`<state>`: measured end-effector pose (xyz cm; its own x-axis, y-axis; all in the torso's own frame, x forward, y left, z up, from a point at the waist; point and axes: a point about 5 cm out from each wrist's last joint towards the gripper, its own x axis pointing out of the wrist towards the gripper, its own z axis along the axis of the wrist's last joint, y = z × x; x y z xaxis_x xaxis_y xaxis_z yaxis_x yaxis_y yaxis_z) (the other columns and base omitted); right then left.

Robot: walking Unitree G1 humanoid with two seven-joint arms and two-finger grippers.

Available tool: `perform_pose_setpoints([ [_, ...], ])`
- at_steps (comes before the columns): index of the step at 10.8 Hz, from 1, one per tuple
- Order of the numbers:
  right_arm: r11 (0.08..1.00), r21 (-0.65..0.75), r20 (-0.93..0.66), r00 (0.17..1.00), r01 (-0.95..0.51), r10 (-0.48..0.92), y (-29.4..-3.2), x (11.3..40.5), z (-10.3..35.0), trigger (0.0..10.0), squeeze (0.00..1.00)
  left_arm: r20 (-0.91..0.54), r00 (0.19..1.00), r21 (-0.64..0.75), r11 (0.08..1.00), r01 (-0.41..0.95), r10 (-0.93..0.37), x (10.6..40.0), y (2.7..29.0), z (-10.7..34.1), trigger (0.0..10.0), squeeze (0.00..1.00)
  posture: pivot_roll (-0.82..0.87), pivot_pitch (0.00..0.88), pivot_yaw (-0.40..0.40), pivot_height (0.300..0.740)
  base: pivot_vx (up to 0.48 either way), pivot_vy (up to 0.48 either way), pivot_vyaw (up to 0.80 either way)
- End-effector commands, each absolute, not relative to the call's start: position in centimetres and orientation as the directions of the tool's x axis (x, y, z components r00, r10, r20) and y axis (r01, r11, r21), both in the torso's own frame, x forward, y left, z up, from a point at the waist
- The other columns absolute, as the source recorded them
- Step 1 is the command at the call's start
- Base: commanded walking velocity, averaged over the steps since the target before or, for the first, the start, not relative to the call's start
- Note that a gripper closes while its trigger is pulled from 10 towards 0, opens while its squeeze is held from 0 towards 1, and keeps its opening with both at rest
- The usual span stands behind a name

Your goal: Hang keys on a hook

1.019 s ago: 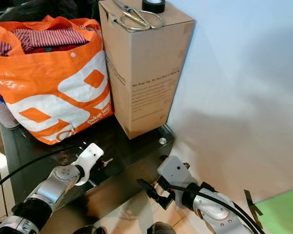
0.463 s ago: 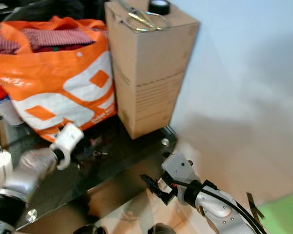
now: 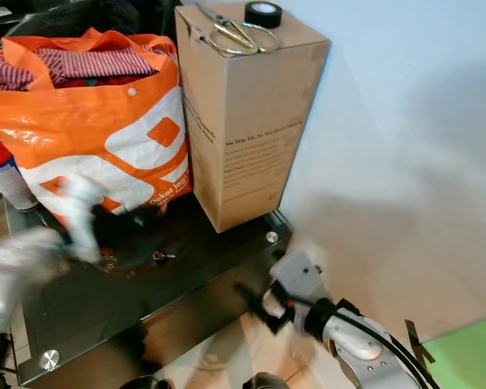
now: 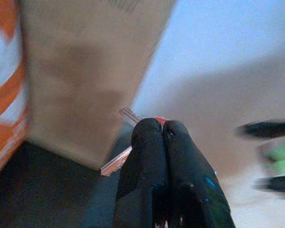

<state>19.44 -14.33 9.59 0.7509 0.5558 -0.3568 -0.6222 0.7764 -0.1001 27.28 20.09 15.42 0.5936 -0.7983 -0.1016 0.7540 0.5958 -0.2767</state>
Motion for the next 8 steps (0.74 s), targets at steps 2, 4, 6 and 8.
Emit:
perform_pose_setpoints([
  [2, 0.815, -0.101, -0.326, 0.793, -0.571, 0.515, -15.0, 19.8, 10.0, 10.0, 0.0, 0.014, 0.509, -0.387, 0.465, 0.796, -0.861, 26.1, 20.6, 17.1, 0.0, 0.0, -0.15, 0.0, -0.038, 0.732, 0.0, 0.0, 0.0],
  [4, 0.831, -0.104, -0.313, 0.811, -0.547, 0.494, -15.3, 20.1, 9.9, 10.0, 0.0, 0.092, 0.417, -0.475, 0.328, 0.817, -0.904, 24.7, 21.2, 18.7, 0.0, 0.0, -0.14, 0.0, -0.026, 0.732, 0.0, 0.0, 0.0],
  [6, 0.838, -0.103, -0.303, 0.82, -0.535, 0.486, -15.2, 20.4, 9.8, 10.0, 0.0, 0.117, 0.394, -0.496, 0.29, 0.818, -0.912, 24.4, 21.3, 19.4, 0.0, 0.0, -0.13, 0.0, -0.02, 0.732, 0.0, 0.0, 0.0],
  [8, 0.84, -0.098, -0.292, 0.822, -0.534, 0.489, -14.7, 20.7, 9.7, 10.0, 0.0, 0.123, 0.386, -0.503, 0.278, 0.818, -0.914, 24.1, 21.2, 20.2, 0.0, 0.0, -0.12, 0.0, -0.021, 0.732, 0.0, 0.0, 0.0],
])
